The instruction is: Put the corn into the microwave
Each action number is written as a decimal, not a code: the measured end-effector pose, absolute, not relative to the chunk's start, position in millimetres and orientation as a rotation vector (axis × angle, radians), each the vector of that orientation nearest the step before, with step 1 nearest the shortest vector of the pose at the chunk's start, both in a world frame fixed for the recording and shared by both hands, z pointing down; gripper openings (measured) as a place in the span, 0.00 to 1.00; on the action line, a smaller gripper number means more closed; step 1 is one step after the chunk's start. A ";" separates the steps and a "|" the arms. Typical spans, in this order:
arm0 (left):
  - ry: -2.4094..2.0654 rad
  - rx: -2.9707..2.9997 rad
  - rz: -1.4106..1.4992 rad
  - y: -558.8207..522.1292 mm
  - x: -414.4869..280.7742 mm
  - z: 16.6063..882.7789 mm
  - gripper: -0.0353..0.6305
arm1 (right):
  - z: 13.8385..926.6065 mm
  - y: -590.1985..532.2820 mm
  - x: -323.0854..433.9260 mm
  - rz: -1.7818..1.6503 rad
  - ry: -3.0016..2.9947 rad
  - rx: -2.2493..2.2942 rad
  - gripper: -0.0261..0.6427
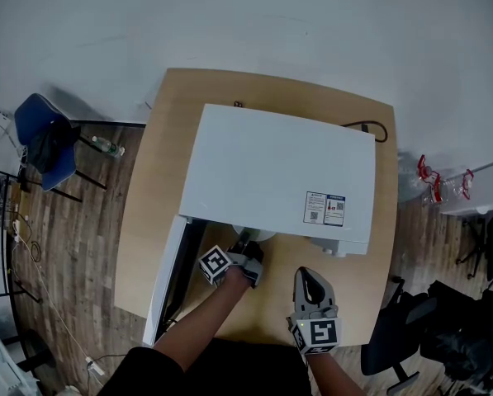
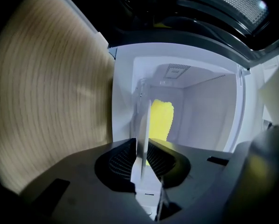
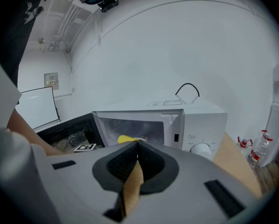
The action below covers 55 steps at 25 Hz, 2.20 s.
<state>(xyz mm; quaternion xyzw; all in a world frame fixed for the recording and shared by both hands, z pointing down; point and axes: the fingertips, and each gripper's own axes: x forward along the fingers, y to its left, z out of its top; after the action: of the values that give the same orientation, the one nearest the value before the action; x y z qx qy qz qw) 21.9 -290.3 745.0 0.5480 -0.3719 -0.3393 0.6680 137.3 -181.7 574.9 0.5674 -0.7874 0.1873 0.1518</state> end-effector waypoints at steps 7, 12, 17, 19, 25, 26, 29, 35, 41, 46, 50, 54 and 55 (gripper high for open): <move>-0.820 1.269 -0.770 -286.8 22.2 736.0 0.29 | 569.5 -182.3 132.8 0.539 -2.274 1.636 0.13; -0.833 1.257 -0.732 -271.3 17.6 741.5 0.29 | 556.0 -182.5 130.0 0.529 -2.285 1.668 0.13; -0.796 1.242 -0.707 -254.2 22.4 736.8 0.29 | 545.3 -177.0 125.6 0.544 -2.302 1.700 0.13; -0.803 1.222 -0.675 -247.2 24.3 740.4 0.29 | 542.3 -172.5 121.8 0.537 -2.314 1.694 0.13; -0.782 1.238 -0.626 -244.9 30.8 741.0 0.09 | 537.4 -162.5 117.5 0.543 -2.316 1.718 0.13; -0.786 1.231 -0.633 -246.3 30.0 740.9 0.09 | 537.2 -161.3 117.9 0.543 -2.313 1.723 0.13; -0.794 1.224 -0.631 -249.3 29.4 742.4 0.09 | 536.6 -157.2 119.8 0.535 -2.309 1.725 0.13; -0.795 1.238 -0.622 -260.4 32.5 743.2 0.09 | 538.7 -156.0 129.5 0.540 -2.294 1.740 0.13; -0.817 1.219 -0.614 -275.9 33.4 744.4 0.09 | 535.3 -160.0 136.5 0.559 -2.289 1.758 0.13; -0.818 1.218 -0.616 -288.9 36.0 745.2 0.09 | 530.6 -167.4 139.8 0.557 -2.303 1.769 0.13; -0.825 1.219 -0.622 -297.5 37.8 745.3 0.09 | 530.5 -168.5 142.3 0.553 -2.305 1.773 0.13; -0.814 1.229 -0.607 -298.3 41.9 745.2 0.09 | 532.8 -164.4 140.2 0.553 -2.309 1.757 0.13; -0.807 1.219 -0.612 -297.4 41.9 745.6 0.09 | 533.4 -163.5 139.4 0.554 -2.308 1.755 0.13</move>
<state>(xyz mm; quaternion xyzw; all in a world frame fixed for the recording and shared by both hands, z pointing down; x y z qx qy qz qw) 41.9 -297.4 745.6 0.5478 -0.3627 -0.2750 0.7019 139.4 -163.5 533.4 0.5917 -0.7785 0.1868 0.0946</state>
